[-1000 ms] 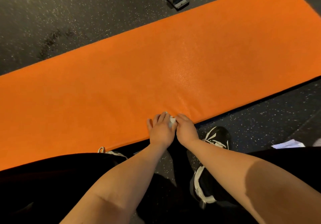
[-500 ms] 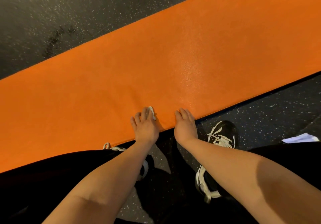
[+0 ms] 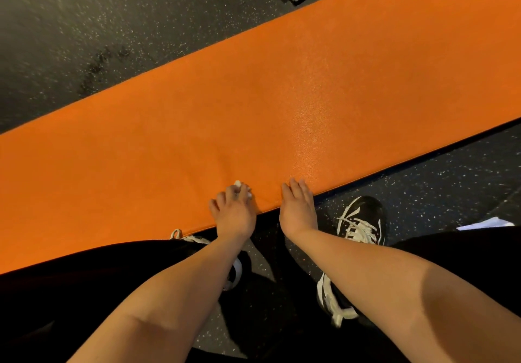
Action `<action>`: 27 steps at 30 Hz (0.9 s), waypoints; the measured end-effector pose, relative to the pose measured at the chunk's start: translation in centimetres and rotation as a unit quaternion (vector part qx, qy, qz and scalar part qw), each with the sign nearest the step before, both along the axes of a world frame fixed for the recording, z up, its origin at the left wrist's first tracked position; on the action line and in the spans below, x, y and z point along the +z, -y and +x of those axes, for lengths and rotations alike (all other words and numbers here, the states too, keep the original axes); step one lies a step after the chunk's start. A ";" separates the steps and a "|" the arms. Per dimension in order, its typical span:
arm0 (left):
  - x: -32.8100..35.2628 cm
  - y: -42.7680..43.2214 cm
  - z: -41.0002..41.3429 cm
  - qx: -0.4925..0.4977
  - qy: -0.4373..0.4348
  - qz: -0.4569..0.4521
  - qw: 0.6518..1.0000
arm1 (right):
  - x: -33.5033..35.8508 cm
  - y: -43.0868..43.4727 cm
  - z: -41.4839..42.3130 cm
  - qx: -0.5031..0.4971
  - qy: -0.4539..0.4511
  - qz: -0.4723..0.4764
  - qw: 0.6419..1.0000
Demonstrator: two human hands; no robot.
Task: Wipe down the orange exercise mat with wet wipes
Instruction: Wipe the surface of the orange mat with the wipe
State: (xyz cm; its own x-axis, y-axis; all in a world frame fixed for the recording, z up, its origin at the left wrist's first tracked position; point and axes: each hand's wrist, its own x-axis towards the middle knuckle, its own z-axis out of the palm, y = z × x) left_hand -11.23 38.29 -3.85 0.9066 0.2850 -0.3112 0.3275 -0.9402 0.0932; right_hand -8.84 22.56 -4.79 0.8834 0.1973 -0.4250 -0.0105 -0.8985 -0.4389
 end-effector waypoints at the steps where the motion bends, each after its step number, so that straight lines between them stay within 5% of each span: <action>1: 0.0 -0.4 -0.2 0.012 -0.002 0.009 1.000 | 0.0 0.0 -0.2 0.021 0.006 -0.004 1.000; 5: -0.1 0.8 -0.4 -0.004 -0.005 -0.035 0.999 | 0.0 0.0 -0.5 0.048 0.019 0.015 0.999; 10: -0.4 3.6 -0.8 -0.124 0.012 -0.146 0.981 | 0.1 0.4 0.5 -0.068 -0.031 0.096 0.993; 15: -0.4 2.8 -1.8 -0.168 -0.021 -0.104 0.980 | 0.8 -0.5 -0.5 -0.009 0.009 0.034 0.999; 21: 1.1 -0.8 -2.9 -0.069 -0.074 -0.045 0.994 | 0.7 -2.9 -1.1 0.042 0.005 0.004 0.999; 24: 1.7 -2.6 -3.3 0.053 -0.093 -0.061 0.992 | 0.7 -2.7 -1.0 0.036 -0.010 0.009 0.999; 27: 1.8 -2.5 -3.4 0.058 -0.084 -0.082 0.991 | 0.7 -2.2 -1.0 0.055 -0.016 0.015 0.998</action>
